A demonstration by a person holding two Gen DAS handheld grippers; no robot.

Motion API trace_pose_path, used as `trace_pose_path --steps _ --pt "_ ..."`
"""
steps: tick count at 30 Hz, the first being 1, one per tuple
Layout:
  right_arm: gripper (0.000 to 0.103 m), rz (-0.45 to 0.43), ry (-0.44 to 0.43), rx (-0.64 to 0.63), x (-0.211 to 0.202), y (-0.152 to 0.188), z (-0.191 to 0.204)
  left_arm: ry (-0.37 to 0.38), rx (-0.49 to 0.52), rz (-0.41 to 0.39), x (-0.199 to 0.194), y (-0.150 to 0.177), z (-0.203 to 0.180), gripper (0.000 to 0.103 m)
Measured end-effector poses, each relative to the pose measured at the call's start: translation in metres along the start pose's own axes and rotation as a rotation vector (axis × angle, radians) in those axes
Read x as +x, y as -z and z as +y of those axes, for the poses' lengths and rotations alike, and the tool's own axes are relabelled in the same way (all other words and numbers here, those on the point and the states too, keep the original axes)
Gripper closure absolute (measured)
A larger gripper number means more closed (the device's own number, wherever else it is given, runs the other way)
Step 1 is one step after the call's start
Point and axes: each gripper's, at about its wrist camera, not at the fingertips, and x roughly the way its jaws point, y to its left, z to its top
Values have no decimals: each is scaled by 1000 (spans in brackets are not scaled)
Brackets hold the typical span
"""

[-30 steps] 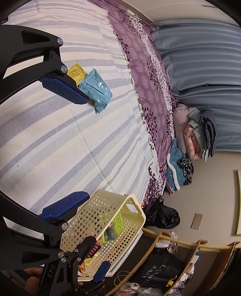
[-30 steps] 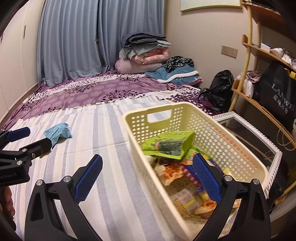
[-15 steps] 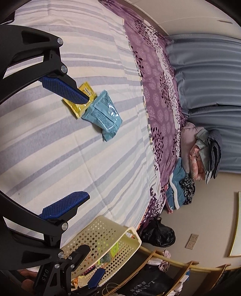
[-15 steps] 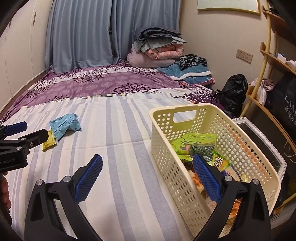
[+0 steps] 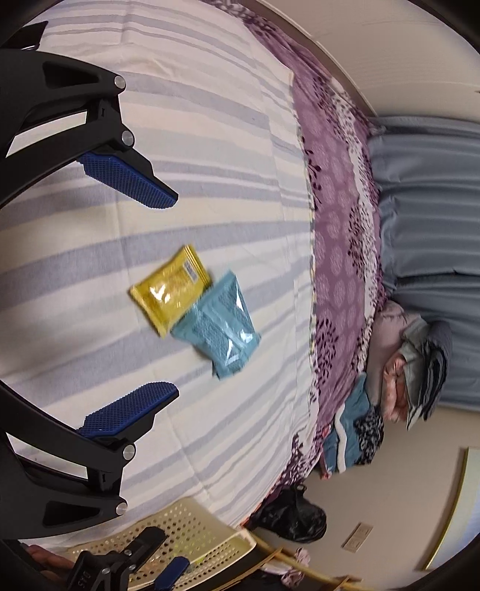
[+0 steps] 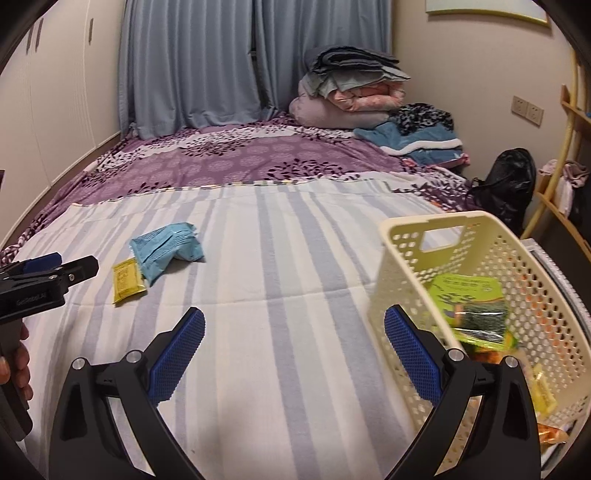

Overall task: Organize snacks
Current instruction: 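Move both open tools back over the yellow packet and light-blue bag, then grasp the yellow packet with the left tool while the right tool grasps the light-blue bag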

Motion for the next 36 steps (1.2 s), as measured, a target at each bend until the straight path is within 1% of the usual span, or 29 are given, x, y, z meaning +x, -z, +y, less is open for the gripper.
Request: trace_pose_path --steps 2,5,8,15,19,21,23,26,28,31,32,33,36 --pt "6 11 -18 -7 7 -1 6 -8 -17 12 7 1 9 7" --pt "6 26 -36 -22 16 0 16 -14 -34 54 23 4 16 7" --pt "6 37 -50 -32 23 1 24 -14 -46 85 36 7 16 7" --pt "6 73 -59 -26 38 7 24 -15 -53 128 70 4 5 7" --pt "6 91 -66 -26 44 11 25 -61 -39 155 88 2 3 7" --pt "6 97 -72 -28 46 12 26 -101 -30 160 92 4 7 7" --pt "6 99 -74 -27 49 13 27 -97 -46 149 90 5 18 7" --pt "6 109 -81 -19 54 13 27 -113 -76 142 85 6 35 7" --pt "6 114 -85 -20 57 14 29 -112 -87 135 83 7 44 9" --pt "6 121 -92 -32 60 15 36 -88 -108 128 82 6 52 21" --pt "6 123 -95 -38 61 15 38 -80 -110 125 81 5 52 28" --pt "6 124 -97 -43 62 14 40 -75 -111 122 81 4 51 33" --pt "6 126 -98 -56 64 13 45 -63 -103 117 83 1 48 39"
